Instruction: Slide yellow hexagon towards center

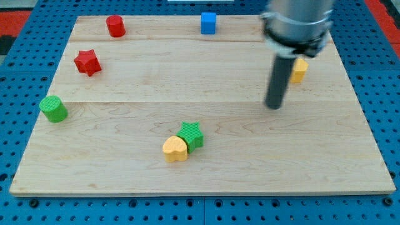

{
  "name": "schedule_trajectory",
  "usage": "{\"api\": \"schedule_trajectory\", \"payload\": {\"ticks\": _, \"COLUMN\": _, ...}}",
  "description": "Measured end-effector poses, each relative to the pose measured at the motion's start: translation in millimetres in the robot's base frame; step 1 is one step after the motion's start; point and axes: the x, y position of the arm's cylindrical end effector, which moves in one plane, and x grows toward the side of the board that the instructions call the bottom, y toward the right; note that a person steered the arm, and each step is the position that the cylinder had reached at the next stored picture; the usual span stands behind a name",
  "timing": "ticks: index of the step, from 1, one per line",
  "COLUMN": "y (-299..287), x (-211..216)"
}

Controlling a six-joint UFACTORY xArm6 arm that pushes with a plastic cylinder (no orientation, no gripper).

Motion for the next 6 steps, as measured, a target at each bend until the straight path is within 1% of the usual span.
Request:
{"api": "schedule_trajectory", "payload": {"ticks": 2, "y": 75.4, "x": -40.7}}
{"api": "schedule_trajectory", "payload": {"ticks": 3, "y": 79.5, "x": -54.9}}
{"api": "schedule_trajectory", "payload": {"ticks": 4, "y": 78.0, "x": -73.7}}
{"api": "schedule_trajectory", "payload": {"ticks": 6, "y": -3.6, "x": -76.1}}
